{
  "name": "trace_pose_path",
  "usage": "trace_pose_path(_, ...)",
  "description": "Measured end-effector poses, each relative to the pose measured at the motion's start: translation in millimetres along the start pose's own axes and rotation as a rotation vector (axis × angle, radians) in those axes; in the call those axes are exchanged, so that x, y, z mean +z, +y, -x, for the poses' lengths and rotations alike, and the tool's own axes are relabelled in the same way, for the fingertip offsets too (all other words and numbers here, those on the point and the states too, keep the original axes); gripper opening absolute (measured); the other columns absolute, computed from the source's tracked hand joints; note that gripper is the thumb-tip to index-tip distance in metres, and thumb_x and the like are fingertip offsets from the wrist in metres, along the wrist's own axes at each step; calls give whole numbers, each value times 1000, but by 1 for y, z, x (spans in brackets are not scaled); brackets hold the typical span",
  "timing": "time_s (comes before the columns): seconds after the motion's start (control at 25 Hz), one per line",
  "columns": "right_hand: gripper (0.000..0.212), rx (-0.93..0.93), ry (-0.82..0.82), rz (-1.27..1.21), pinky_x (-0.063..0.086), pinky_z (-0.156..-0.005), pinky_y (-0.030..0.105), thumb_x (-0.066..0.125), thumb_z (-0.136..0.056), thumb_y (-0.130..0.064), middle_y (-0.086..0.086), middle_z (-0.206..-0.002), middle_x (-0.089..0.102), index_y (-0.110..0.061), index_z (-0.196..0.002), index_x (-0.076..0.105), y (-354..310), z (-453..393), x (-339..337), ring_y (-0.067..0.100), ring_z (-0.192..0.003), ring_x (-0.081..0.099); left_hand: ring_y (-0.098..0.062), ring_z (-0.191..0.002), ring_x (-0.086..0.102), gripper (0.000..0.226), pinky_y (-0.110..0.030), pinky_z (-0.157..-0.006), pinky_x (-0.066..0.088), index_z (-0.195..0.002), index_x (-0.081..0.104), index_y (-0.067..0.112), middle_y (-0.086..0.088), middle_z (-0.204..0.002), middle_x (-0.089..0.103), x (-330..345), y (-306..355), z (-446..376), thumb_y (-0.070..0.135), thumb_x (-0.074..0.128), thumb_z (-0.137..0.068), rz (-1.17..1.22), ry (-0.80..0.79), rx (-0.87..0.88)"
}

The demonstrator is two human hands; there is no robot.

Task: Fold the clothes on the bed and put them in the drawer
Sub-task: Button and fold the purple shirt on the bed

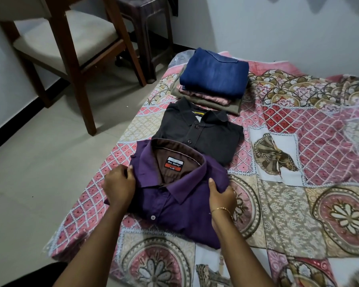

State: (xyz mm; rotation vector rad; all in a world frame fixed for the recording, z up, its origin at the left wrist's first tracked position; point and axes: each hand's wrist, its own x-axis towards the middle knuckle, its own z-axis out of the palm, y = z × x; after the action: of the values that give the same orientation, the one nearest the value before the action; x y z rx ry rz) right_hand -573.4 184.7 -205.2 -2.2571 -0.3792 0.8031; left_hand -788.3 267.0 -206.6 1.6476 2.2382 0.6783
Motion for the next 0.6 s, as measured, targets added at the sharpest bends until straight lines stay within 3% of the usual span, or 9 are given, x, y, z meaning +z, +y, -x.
trace_pose_path(0.12, 42, -41, 29, -160, 42, -82, 34, 68, -82, -31, 23, -106, 64, 5, -104, 61, -5, 3, -1, 37, -100, 59, -34, -80, 50, 28, -37, -68, 30, -86, 52, -5, -25, -88, 55, 0, 3, 0, 18, 40, -99, 156, -51, -84)
trace_pose_path(0.2, 33, -47, 5, -260, 43, -78, 33, 69, -81, -28, 20, -98, 66, 1, -95, 62, -6, 2, -3, 34, -95, 61, -35, -84, 53, 38, -39, -71, 36, -89, 51, -2, -20, -90, 54, 1, -1, -7, 34, 40, -98, 120, -92, -116)
trace_pose_path(0.32, 24, 117, -151, -478, 52, -74, 37, 76, -75, -30, 12, -89, 69, -8, -77, 65, 0, -3, -4, 28, -84, 64, -38, -85, 57, 54, -37, -69, 39, -88, 58, 1, -18, -90, 61, 2, -11, -20, 53, 42, -93, 15, -222, -107)
trace_pose_path(0.4, 33, 228, -258, -589, 56, -77, 43, 80, -68, -35, 14, -92, 71, -8, -83, 68, 6, -9, -3, 29, -83, 66, -37, -85, 58, 48, -35, -67, 37, -79, 60, 1, -21, -88, 64, -1, -10, -24, 44, 47, -95, 68, -286, -109)
trace_pose_path(0.48, 49, 322, -368, -667, 56, -78, 43, 81, -62, -39, 14, -94, 72, -8, -97, 67, 7, -11, -4, 29, -86, 68, -37, -84, 57, 37, -36, -67, 37, -71, 56, 2, -25, -90, 63, -2, -4, -25, 28, 48, -97, 95, -245, -93)
trace_pose_path(0.6, 69, 346, -431, -687, 56, -80, 47, 84, -46, -45, 14, -97, 72, -9, -102, 68, 6, -9, -5, 31, -91, 68, -38, -90, 52, 34, -39, -75, 34, -84, 56, -9, -29, -99, 57, 0, 0, -20, 16, 39, -100, 116, -194, -31)
